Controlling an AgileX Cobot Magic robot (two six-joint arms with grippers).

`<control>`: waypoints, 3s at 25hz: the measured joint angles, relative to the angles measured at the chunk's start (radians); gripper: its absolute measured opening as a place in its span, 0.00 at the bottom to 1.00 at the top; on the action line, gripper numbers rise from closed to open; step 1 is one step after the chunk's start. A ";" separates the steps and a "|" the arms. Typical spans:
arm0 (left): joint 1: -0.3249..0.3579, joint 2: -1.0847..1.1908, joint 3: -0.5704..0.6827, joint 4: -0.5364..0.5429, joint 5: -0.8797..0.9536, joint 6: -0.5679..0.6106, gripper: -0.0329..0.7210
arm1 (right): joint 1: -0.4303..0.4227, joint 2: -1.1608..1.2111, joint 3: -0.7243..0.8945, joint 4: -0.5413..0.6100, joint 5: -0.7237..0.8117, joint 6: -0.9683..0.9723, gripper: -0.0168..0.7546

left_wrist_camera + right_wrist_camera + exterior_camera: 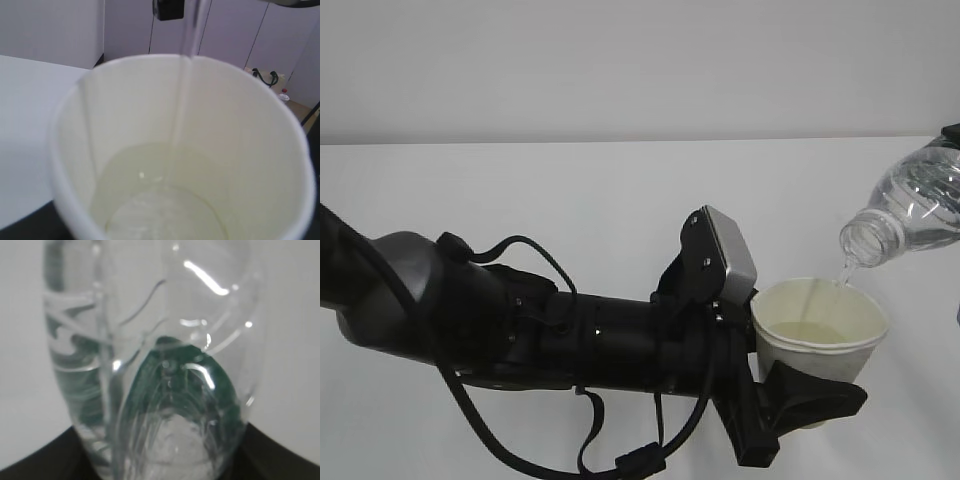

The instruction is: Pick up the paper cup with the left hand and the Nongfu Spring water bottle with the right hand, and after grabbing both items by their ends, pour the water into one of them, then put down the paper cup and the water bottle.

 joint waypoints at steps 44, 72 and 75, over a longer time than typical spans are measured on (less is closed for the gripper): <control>0.000 0.000 0.000 -0.001 0.000 0.000 0.65 | 0.000 0.000 0.000 0.004 -0.001 -0.016 0.56; 0.000 0.000 -0.016 0.002 0.007 0.000 0.65 | 0.000 0.000 -0.001 0.004 -0.001 -0.015 0.56; 0.000 0.000 -0.016 0.004 0.007 0.000 0.65 | 0.000 0.000 -0.001 0.007 -0.001 -0.001 0.56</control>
